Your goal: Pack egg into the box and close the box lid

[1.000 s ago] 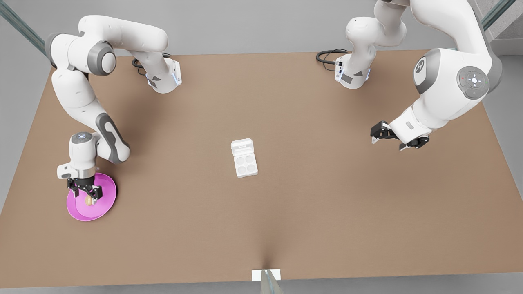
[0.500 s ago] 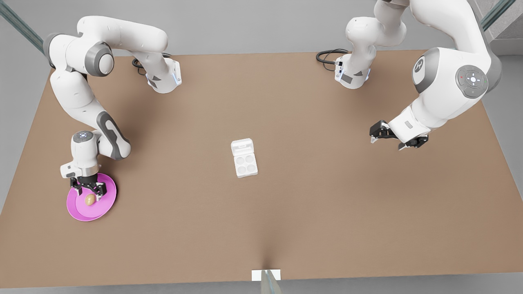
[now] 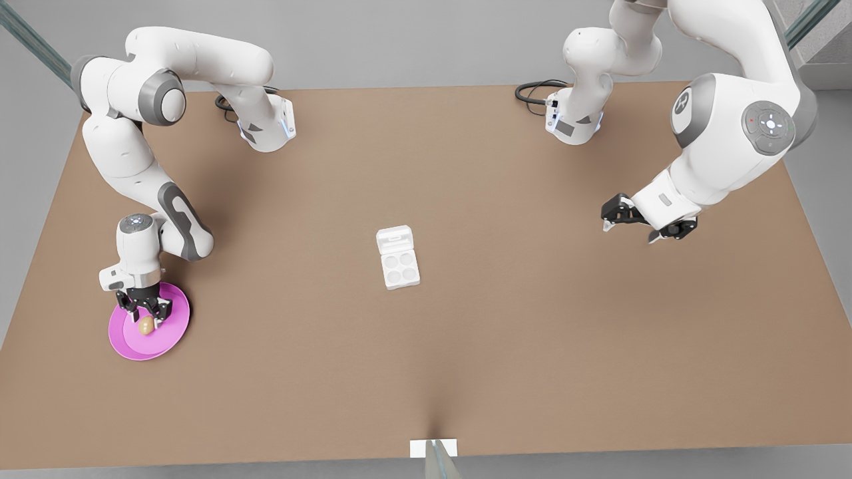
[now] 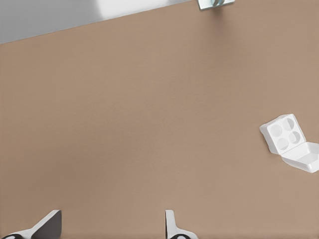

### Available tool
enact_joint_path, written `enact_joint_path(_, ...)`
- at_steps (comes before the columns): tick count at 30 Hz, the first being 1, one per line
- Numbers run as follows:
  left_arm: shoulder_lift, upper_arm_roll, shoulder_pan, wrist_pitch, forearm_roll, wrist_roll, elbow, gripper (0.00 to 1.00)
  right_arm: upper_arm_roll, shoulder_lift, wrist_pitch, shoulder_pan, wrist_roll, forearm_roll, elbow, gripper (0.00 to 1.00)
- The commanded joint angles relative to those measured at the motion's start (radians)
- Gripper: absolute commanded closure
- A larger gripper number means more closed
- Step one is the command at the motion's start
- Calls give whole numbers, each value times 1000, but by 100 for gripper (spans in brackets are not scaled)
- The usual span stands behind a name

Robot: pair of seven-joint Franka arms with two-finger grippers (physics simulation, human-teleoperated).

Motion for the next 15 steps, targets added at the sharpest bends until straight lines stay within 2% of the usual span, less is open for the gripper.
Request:
enact_joint_path(1,-1,0,0,0,-1,-1,1,0,0,-1,0,-1,-9,0,0,33)
enact_joint_path(7,-3,0,0,0,0,-2,1,0,0,1,0,-1,-9,0,2,42)
enact_joint_path(15,-1,-5,0,0,-1,-2,11,0,0,-2,0,-2,-9,-3,2,42)
